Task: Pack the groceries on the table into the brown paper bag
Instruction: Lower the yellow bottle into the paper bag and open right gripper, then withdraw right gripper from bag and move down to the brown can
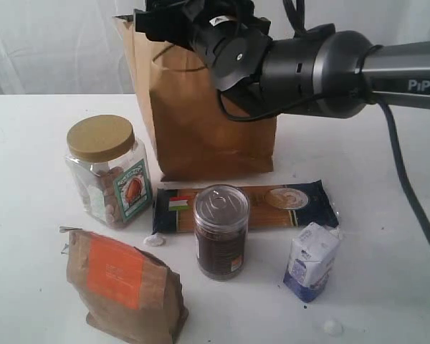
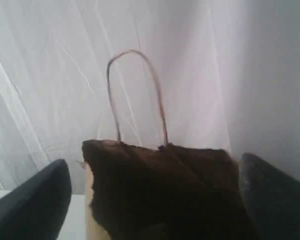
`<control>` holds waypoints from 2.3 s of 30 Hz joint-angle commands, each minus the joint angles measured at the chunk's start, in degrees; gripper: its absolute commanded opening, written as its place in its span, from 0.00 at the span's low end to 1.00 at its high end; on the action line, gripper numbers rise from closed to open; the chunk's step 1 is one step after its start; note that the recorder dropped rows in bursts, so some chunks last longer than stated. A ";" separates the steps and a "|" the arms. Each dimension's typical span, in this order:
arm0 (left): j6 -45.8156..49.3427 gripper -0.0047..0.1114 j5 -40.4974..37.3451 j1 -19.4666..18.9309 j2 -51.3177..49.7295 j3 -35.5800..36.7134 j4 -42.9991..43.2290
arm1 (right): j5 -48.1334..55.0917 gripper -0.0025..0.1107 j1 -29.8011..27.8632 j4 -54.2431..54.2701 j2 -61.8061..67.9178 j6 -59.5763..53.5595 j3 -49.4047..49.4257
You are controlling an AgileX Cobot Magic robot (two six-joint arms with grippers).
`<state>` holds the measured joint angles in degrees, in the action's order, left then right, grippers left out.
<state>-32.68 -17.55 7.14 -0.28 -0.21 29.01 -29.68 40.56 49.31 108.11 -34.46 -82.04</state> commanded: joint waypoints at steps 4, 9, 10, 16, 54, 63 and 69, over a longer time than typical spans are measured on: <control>-0.21 0.04 -0.04 0.38 0.28 0.21 0.43 | -0.32 0.77 0.02 -0.51 -0.57 -0.24 -0.14; -0.21 0.04 -0.04 0.38 0.28 0.21 0.43 | -0.32 0.77 0.02 -0.51 -0.82 -0.24 -0.14; -0.21 0.04 -0.04 0.38 0.28 0.21 0.43 | -0.32 0.77 0.02 -0.51 -0.93 -0.24 -0.14; -0.21 0.04 -0.04 0.38 0.28 0.21 0.43 | 1.98 0.77 0.02 -0.41 -2.70 -0.24 -0.14; -0.21 0.04 -0.04 0.38 0.28 0.21 0.43 | 46.78 0.55 -0.92 -19.57 -18.77 -15.54 0.76; -0.21 0.04 -0.04 0.38 0.28 0.21 0.43 | 83.36 0.02 -4.55 -46.18 -19.25 15.35 0.76; -0.21 0.04 -0.04 0.38 0.28 0.21 0.43 | 95.30 0.16 -4.55 -37.10 -16.51 14.99 0.76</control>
<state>-32.68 -17.55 7.14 -0.28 -0.21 29.01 64.51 36.25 9.03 90.69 -19.50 -81.54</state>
